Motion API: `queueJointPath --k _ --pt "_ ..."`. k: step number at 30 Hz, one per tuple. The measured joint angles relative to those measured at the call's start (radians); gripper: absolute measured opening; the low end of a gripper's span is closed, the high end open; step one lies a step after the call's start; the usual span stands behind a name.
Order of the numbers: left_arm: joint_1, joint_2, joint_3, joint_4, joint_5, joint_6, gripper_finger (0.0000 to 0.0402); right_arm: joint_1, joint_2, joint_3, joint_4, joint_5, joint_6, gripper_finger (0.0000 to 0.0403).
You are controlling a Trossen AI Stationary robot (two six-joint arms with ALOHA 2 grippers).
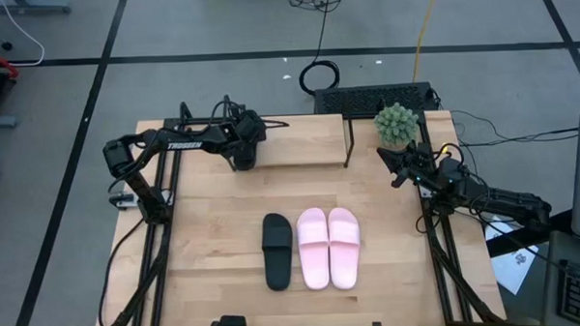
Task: Pick and place slides into the shelf
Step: Put the left black slipper on the shelf
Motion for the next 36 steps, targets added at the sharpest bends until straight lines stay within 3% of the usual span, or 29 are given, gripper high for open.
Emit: queueJointPath --k 20,25,36 --pt "-0.050 0.000 0.000 0.001 -0.022 0.025 0.0149 0.000 0.000 0.000 0.000 0.000 0.000 0.0000" --pt "-0.071 -0.002 0.000 0.000 -0.094 0.040 0.0166 0.000 0.000 0.000 0.000 0.000 0.000 0.0000" --pt "-0.143 -0.165 0.000 -0.072 -0.103 -0.032 0.0195 0.000 0.000 0.000 0.000 -0.001 0.000 0.0000"
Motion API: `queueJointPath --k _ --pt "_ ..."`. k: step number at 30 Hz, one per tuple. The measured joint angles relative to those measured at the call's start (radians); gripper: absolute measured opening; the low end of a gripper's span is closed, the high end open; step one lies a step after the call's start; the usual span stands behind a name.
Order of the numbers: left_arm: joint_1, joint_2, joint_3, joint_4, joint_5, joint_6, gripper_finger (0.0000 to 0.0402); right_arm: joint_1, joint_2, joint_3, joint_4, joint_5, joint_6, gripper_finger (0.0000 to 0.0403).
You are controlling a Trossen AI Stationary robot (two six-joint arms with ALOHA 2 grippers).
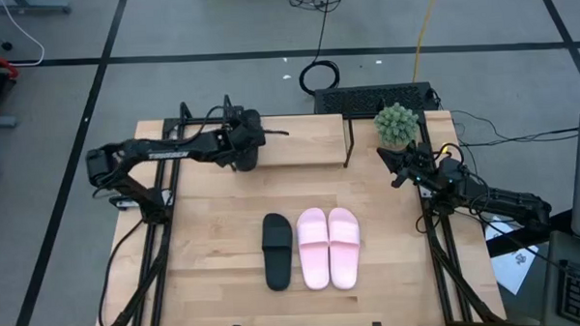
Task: Pick and place slides into the shelf
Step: Put the left black slipper on the shelf, then put the black slipper on the shelf
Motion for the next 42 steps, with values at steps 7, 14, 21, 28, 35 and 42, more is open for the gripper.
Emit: queueJointPath --k 7,14,21,28,35,42 --pt "-0.149 -0.148 0.002 -0.165 -0.028 -0.102 0.0191 0.000 0.000 0.000 0.000 0.000 0.005 0.0000" --pt "-0.437 -0.166 0.136 -0.260 0.118 -0.508 0.0189 0.000 0.002 0.000 0.005 -0.002 0.007 0.0000" --pt "-0.707 -0.017 0.261 -0.296 0.200 -0.784 0.0173 0.000 0.006 0.000 0.007 -0.001 -0.001 0.0000" --pt "-0.867 0.234 0.478 -0.481 0.331 -1.196 0.0177 0.000 0.012 0.000 0.000 -0.002 -0.019 0.0000" --pt "-0.951 0.469 0.634 -0.628 0.385 -1.352 0.0184 0.000 0.017 0.000 -0.001 -0.060 -0.020 0.0000" --pt "-0.934 0.541 0.692 -0.743 0.300 -1.479 0.0184 0.001 0.018 0.000 -0.023 -0.161 -0.019 0.0000"
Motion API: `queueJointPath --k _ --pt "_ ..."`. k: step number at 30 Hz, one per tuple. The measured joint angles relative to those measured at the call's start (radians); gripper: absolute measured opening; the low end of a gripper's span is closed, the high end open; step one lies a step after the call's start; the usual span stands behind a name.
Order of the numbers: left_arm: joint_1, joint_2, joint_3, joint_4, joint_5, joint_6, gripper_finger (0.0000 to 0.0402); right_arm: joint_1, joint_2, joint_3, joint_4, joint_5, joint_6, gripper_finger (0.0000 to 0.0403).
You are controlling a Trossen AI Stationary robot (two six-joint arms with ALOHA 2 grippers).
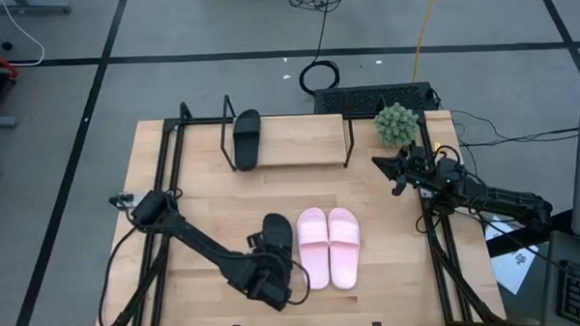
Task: Pick and place slides into the shelf
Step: Put the black slipper on the shelf
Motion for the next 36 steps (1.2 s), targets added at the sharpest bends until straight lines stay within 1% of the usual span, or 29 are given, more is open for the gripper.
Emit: queueJointPath --k 2,6,11,14,18,22,30,36 --pt "0.012 -0.002 0.002 -0.001 -0.008 -0.019 0.0184 0.001 0.000 0.000 -0.018 -0.001 0.000 0.0000" --pt "0.022 0.000 0.000 -0.006 -0.018 -0.004 0.0184 0.001 0.000 0.000 -0.034 -0.001 -0.001 0.0000" --pt "0.037 0.000 0.000 -0.084 -0.056 0.007 0.0184 0.001 0.000 0.000 -0.037 -0.001 -0.003 0.0000" --pt "0.049 0.000 0.000 -0.093 -0.070 0.016 0.0184 0.001 0.000 0.000 -0.037 -0.001 -0.005 0.0000" --pt "0.063 0.000 -0.007 -0.088 -0.066 0.031 0.0184 0.001 0.000 0.000 -0.037 -0.001 -0.025 0.0000" --pt "0.076 0.000 -0.014 -0.087 -0.033 0.035 0.0184 0.001 0.000 0.000 -0.037 -0.001 -0.034 0.0000" --pt "0.073 0.000 -0.057 -0.024 -0.005 0.066 0.0184 0.001 0.000 0.000 -0.037 0.000 -0.038 0.0000" --pt "0.078 0.000 -0.115 -0.015 -0.035 0.080 0.0184 0.001 0.000 0.000 -0.037 0.001 -0.038 0.0000"
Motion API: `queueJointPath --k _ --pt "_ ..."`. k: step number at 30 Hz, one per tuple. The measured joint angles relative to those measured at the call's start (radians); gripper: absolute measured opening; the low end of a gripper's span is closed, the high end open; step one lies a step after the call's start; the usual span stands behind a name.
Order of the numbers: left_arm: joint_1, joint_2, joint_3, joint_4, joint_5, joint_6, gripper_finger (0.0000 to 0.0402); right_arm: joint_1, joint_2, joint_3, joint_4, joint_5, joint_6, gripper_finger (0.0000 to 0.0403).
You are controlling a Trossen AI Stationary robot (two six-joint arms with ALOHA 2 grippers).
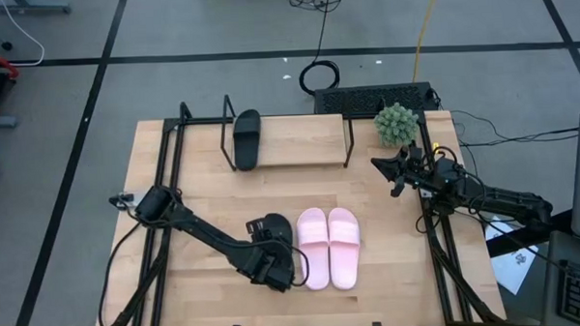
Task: Pick and place slides into the shelf
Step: Put the black slipper on the shelf
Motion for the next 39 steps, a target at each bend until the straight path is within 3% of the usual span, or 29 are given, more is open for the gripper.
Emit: queueJointPath --k 4,10,15,19,25,31,35,39 --pt "0.013 0.000 -0.052 0.048 -0.012 0.020 0.0184 0.000 0.000 0.000 0.000 0.000 0.000 0.0000" --pt "0.036 0.000 -0.083 0.049 -0.126 0.003 0.0184 0.000 0.000 0.000 0.000 0.001 0.000 0.0000" --pt "0.064 0.000 -0.130 0.052 -0.161 -0.002 0.0180 0.000 0.000 0.000 0.000 0.001 0.000 0.0000" --pt "0.080 -0.001 -0.182 0.111 -0.183 0.005 0.0135 0.000 0.000 0.000 0.000 0.002 -0.001 0.0000" --pt "0.082 -0.001 -0.205 0.188 -0.233 0.030 0.0015 0.000 0.000 0.000 0.000 0.002 -0.018 0.0000" --pt "0.089 -0.001 -0.204 0.194 -0.236 0.020 0.0004 0.000 0.000 0.000 -0.001 0.002 -0.018 0.0000" --pt "0.091 -0.003 -0.148 0.086 -0.251 -0.059 0.0003 0.000 0.000 0.000 -0.003 0.002 -0.018 0.0000" --pt "0.096 -0.006 -0.017 -0.207 -0.328 -0.218 0.0002 0.000 0.000 0.000 -0.009 0.002 -0.018 0.0000"
